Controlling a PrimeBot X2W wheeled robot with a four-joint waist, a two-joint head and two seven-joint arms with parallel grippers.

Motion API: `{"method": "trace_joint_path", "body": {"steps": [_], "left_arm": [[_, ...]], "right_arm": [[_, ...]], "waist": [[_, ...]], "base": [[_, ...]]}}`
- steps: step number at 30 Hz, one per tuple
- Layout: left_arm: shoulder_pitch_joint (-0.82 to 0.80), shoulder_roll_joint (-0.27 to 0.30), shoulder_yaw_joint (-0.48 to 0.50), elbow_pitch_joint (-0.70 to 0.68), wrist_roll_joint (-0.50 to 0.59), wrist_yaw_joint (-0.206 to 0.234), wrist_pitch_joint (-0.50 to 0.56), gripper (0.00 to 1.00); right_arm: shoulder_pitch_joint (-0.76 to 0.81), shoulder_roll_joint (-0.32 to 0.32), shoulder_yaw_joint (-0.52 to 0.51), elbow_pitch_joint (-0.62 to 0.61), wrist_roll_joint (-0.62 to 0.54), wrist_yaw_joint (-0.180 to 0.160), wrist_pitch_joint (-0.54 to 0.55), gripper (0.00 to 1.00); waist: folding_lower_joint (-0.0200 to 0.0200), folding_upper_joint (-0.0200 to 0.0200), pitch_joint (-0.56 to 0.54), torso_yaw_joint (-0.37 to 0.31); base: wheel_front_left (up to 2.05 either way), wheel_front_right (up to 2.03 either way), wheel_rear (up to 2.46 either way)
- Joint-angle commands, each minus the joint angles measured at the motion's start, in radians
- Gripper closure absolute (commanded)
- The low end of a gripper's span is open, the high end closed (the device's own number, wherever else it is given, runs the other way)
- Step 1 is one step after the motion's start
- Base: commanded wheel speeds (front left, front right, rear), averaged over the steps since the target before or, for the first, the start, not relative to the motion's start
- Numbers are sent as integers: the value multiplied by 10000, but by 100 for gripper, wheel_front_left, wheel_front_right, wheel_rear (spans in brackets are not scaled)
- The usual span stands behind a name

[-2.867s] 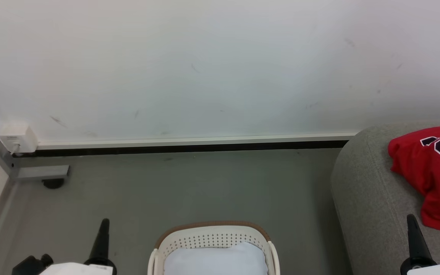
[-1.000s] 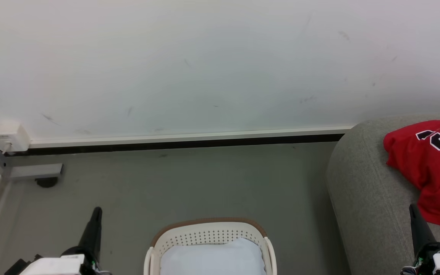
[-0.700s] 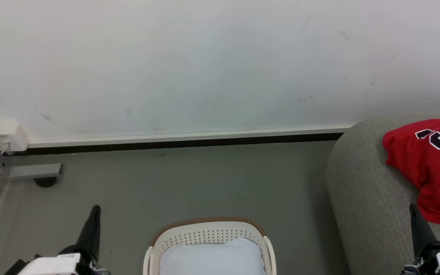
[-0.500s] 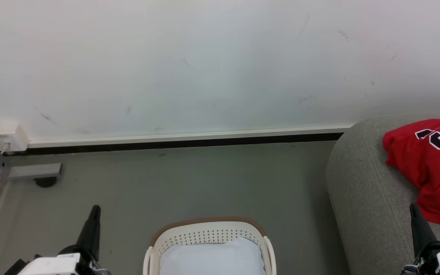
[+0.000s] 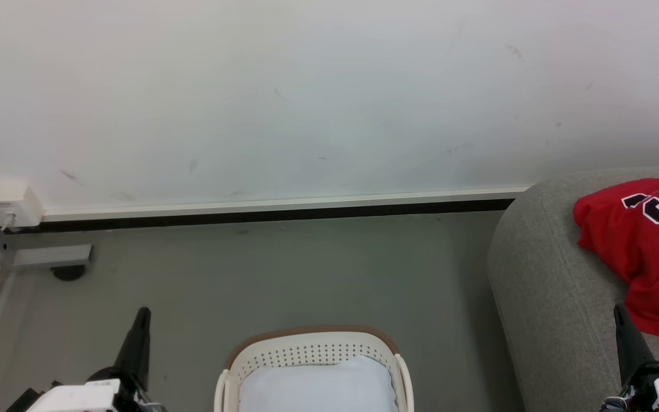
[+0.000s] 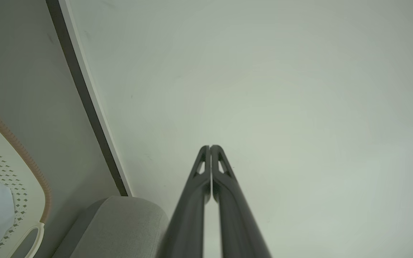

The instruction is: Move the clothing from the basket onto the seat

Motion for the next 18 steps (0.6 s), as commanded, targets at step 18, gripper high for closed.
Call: {"method": "trace_joint_path", "body": {"steps": [18], "left_arm": [[-84,68,29,-31,-129,-39,39,100]], "right_arm": [[-130,11,-46,26,-15,-21,30,100]], "waist": [[0,0,0,1]], "base": [[0,0,0]]}}
